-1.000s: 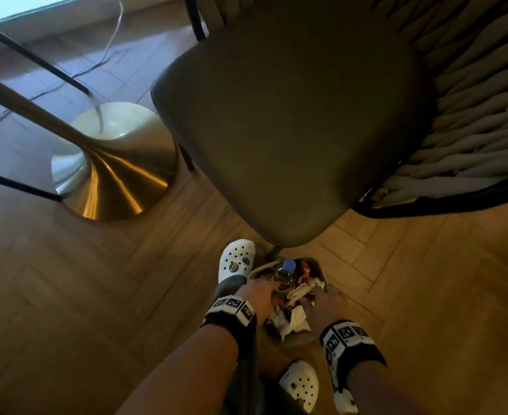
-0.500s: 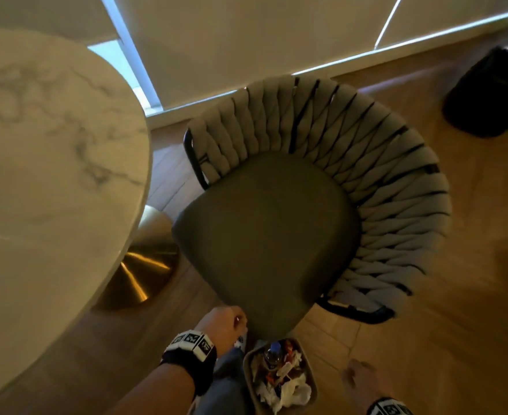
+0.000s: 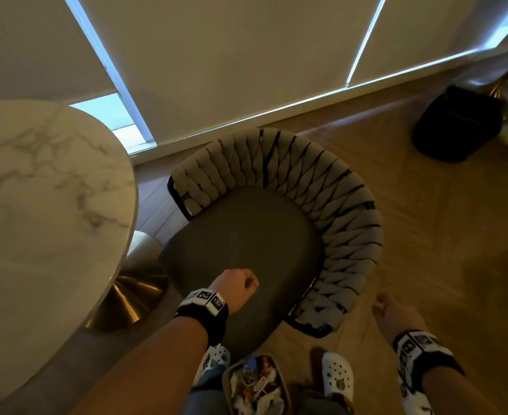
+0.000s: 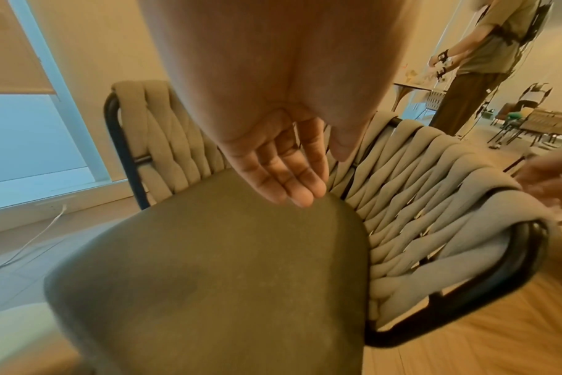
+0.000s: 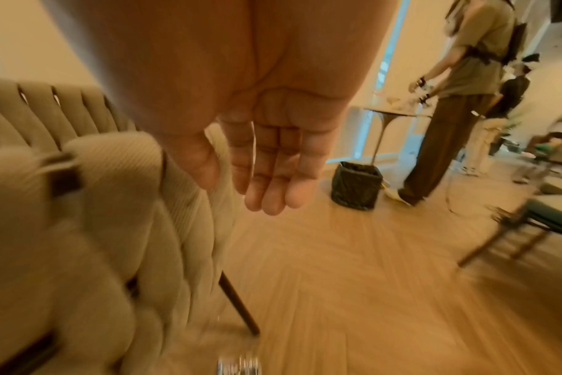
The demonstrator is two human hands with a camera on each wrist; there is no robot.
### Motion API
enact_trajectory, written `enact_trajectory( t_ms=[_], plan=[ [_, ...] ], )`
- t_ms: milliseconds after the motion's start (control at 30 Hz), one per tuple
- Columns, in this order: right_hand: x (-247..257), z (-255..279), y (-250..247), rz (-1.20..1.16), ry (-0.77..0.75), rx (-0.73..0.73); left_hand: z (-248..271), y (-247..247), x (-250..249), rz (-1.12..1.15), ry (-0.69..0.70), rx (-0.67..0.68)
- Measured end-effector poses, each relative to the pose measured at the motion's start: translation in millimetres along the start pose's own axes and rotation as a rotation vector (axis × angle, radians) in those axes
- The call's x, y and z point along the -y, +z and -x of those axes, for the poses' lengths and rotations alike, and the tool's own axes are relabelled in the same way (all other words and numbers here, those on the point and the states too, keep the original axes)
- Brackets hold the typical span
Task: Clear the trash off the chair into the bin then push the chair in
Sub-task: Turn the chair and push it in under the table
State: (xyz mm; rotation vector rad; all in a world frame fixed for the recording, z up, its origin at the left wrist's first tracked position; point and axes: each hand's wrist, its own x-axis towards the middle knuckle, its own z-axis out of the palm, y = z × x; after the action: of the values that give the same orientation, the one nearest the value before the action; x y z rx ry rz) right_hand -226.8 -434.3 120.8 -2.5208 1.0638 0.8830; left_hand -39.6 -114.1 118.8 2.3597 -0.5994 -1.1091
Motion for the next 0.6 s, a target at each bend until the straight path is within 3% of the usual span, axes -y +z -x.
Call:
enact_trajectory(
  t_ms=[200, 300, 467, 600],
  plan=[
    [-3.5, -77.8, -81.2, -0.019, -0.324, -0.222, -20.3, 39.1, -81.5, 0.138, -0.06, -0.102],
    [-3.3, -106.3, -105.8, 0.09, -0.507, -0.285, -24.3, 73.2, -118.9, 0.241, -0.134, -0.135],
    [1.4, -136.0, -130.8, 0.483, -0.771, -0.243, -34.2, 118.1, -172.7, 0.269, -0.169, -0.071],
    [12.2, -147.8, -135.2, 0.718, -0.898, -0.108, -48.6, 139.5, -188.1, 0.18, -0.245, 0.0]
  ],
)
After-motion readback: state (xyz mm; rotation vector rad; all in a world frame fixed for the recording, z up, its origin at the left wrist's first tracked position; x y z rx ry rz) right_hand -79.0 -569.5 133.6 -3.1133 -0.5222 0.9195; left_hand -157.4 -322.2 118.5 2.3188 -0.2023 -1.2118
